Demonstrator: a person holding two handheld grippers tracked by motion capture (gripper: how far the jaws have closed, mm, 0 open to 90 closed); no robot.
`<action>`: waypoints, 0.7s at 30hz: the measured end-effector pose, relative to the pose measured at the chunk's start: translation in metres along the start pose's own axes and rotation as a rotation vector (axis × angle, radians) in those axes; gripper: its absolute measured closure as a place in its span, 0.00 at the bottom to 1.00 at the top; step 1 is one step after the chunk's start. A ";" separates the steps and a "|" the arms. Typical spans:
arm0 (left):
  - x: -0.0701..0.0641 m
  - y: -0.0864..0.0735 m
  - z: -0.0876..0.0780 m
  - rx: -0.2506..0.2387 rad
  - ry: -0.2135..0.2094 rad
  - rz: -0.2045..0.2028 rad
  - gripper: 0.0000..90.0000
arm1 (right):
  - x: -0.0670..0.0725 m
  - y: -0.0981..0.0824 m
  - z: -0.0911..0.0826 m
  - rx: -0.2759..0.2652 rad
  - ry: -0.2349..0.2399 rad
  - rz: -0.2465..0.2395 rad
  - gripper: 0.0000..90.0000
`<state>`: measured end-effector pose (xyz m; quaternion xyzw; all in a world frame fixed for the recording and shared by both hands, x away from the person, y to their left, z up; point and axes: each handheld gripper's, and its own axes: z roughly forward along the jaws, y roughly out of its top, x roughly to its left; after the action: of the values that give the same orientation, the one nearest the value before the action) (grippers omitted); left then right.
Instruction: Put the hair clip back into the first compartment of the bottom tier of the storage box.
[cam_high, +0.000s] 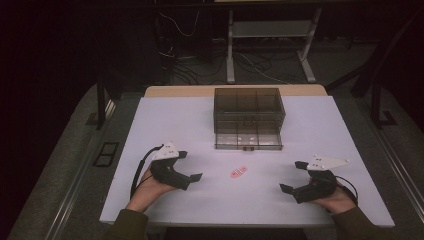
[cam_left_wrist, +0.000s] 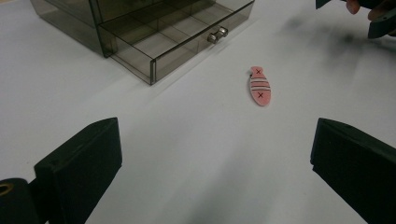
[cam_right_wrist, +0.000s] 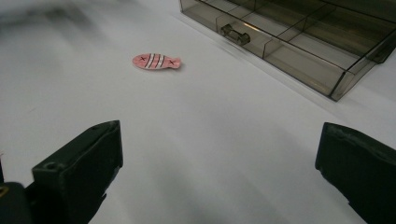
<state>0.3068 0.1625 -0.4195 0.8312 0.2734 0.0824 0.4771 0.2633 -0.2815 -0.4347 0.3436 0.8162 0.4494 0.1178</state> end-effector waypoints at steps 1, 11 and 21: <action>0.000 0.000 0.001 -0.001 -0.001 0.000 0.01 | 0.000 0.000 0.000 -0.003 0.003 -0.008 0.00; -0.004 0.002 0.007 0.001 -0.020 0.005 0.02 | -0.001 0.000 0.001 -0.012 0.004 -0.003 0.00; -0.006 0.003 0.011 0.001 -0.029 0.006 0.03 | -0.003 0.001 0.003 -0.013 0.012 -0.011 0.00</action>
<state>0.3075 0.1498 -0.4219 0.8333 0.2642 0.0718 0.4802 0.2670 -0.2809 -0.4363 0.3355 0.8158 0.4562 0.1175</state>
